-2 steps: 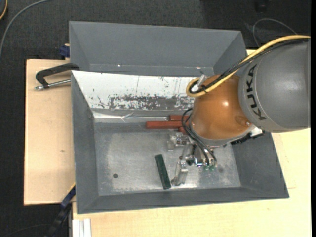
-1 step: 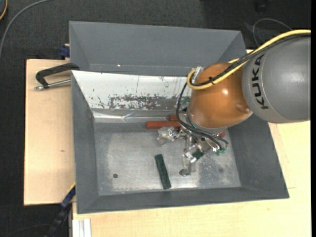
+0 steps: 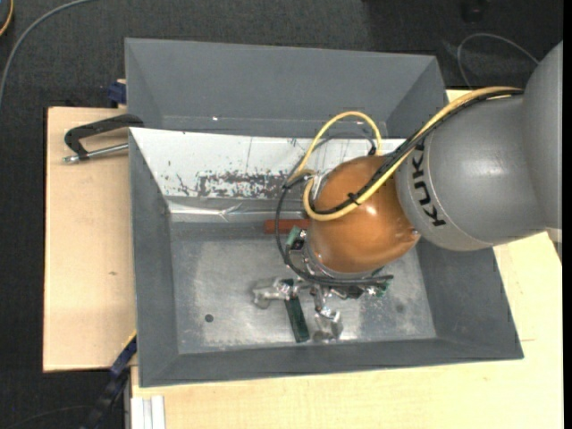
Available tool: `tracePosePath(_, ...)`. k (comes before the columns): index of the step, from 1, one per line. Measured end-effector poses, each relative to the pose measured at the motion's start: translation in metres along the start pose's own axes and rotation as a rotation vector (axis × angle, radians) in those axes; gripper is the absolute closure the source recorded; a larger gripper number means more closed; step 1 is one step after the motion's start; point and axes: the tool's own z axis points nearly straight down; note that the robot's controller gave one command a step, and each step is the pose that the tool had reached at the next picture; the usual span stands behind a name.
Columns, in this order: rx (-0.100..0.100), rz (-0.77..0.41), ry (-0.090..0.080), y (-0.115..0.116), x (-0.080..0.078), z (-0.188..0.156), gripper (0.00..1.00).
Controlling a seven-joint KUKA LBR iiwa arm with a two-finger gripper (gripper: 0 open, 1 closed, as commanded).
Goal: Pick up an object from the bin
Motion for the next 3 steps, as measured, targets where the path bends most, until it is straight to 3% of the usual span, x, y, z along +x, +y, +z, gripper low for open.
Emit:
tracePosePath(1, 0.002, 0.002, -0.002, -0.001, 0.0, -0.001, 1.0)
tracePosePath(2, 0.005, 0.059, -0.006, -0.001, -0.012, -0.13, 1.0)
tracePosePath(3, 0.009, 0.11, -0.01, 0.005, -0.009, -0.17, 1.0)
